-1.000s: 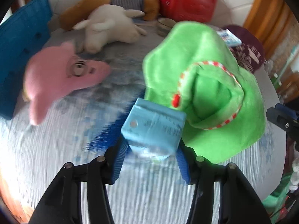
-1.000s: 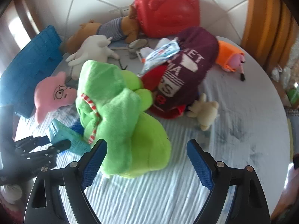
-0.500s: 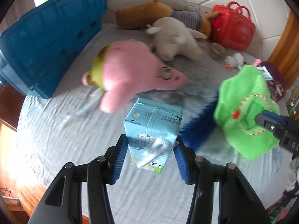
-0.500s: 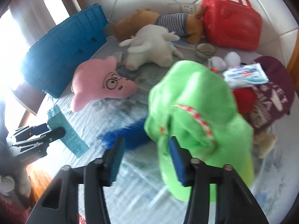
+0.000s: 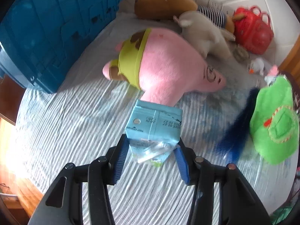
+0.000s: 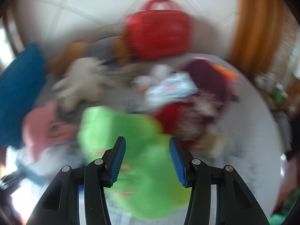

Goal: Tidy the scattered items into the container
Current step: 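Close the right gripper on the cream bunny plush while the left gripper holds the carton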

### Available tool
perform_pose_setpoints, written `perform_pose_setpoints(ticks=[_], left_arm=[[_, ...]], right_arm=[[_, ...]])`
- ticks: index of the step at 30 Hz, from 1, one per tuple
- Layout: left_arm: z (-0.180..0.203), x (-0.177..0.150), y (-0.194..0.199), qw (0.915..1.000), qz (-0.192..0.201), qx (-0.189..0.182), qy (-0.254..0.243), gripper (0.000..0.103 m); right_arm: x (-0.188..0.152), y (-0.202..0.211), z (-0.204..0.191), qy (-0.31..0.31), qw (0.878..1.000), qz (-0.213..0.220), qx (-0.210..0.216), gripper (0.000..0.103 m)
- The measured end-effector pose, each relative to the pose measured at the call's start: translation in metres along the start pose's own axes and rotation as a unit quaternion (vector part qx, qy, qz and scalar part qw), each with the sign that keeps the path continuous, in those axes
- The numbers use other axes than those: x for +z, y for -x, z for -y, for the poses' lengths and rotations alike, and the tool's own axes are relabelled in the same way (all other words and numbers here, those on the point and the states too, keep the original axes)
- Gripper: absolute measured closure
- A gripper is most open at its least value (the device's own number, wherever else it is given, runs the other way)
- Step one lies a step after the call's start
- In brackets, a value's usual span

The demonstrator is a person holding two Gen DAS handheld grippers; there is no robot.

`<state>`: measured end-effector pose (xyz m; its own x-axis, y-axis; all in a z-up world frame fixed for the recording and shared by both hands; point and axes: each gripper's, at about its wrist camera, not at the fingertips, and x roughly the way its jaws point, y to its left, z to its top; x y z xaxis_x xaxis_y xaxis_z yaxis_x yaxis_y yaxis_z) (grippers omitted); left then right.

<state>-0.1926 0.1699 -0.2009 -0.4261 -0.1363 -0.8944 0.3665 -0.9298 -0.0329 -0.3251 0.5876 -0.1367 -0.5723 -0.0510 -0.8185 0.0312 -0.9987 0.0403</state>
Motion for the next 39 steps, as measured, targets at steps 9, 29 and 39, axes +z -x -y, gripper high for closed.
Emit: perform_pose_setpoints(ticks=[9, 29, 39], left_arm=[[0.011, -0.013, 0.003, 0.9955, 0.023, 0.045, 0.08, 0.056], [0.02, -0.013, 0.003, 0.9873, 0.021, 0.085, 0.132, 0.055], [0.014, -0.005, 0.001, 0.9938, 0.004, 0.063, 0.091, 0.055]], right_arm=[[-0.005, -0.084, 0.115, 0.0, 0.997, -0.077, -0.011, 0.055], [-0.011, -0.155, 0.115, 0.07, 0.989, -0.095, 0.09, 0.059], [-0.043, -0.071, 0.132, 0.035, 0.994, -0.094, 0.048, 0.063]])
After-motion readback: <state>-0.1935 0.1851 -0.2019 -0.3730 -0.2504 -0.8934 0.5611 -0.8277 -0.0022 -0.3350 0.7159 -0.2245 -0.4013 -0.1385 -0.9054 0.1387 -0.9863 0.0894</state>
